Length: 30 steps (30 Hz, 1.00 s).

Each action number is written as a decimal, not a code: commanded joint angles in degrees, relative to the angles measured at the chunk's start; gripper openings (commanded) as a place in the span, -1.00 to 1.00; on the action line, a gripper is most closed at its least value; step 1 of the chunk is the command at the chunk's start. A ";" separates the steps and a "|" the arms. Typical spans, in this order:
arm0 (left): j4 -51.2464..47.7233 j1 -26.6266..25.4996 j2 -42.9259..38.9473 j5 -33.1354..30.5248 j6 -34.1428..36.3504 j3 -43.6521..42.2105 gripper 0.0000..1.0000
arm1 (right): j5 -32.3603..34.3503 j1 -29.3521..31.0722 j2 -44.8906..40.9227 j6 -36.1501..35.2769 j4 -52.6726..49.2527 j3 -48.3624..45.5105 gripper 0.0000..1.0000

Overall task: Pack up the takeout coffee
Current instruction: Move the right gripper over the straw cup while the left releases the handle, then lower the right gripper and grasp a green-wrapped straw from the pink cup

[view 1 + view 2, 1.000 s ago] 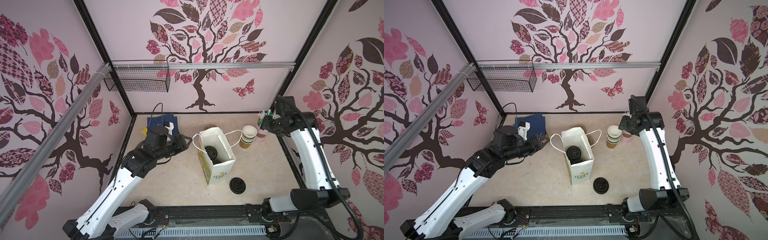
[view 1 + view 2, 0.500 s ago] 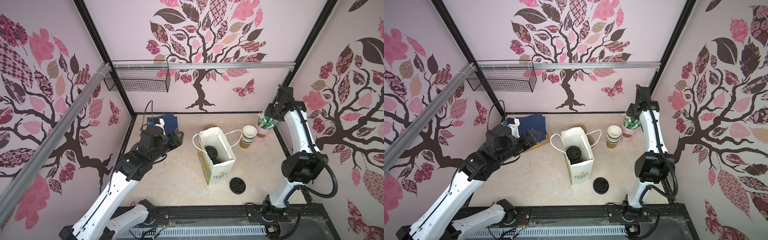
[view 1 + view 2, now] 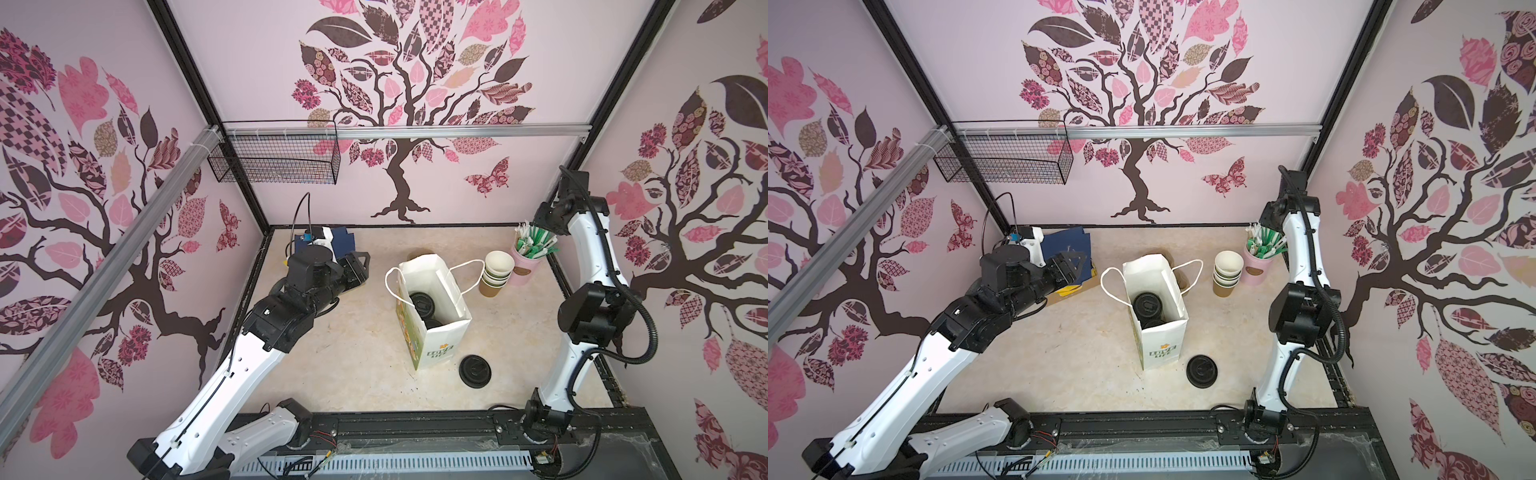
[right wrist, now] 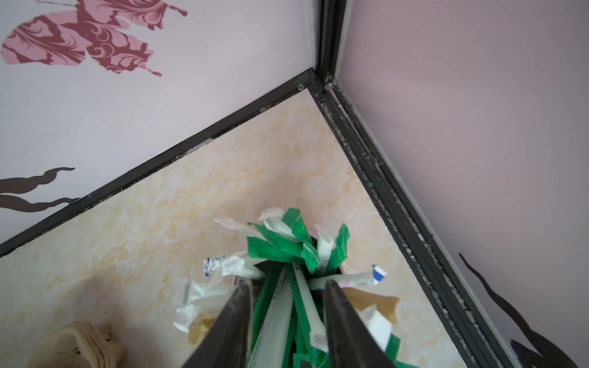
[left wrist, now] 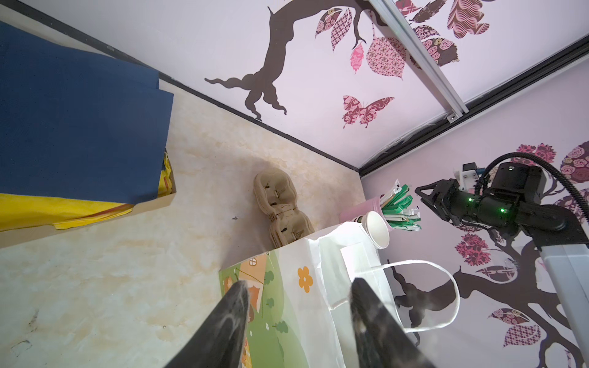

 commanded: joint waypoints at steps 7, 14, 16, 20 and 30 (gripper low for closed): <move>3.96 0.43 0.89 -1.83 1.62 -1.35 0.11 | -3.39 0.12 4.04 -0.42 1.84 2.96 -0.19; 3.86 0.50 1.38 -1.80 1.89 -0.89 0.11 | -2.69 0.11 5.86 -0.80 2.64 3.60 -0.26; 3.65 0.50 1.44 -1.76 2.03 -0.62 0.11 | -2.98 0.17 6.54 -0.87 2.69 3.91 -0.31; 3.10 0.56 1.43 -1.98 2.23 -0.47 0.11 | -1.47 0.21 7.30 -1.32 2.88 4.33 -0.38; 2.49 0.56 1.22 -1.82 2.59 -0.01 0.11 | -0.08 0.15 8.45 -2.09 4.53 4.59 -0.61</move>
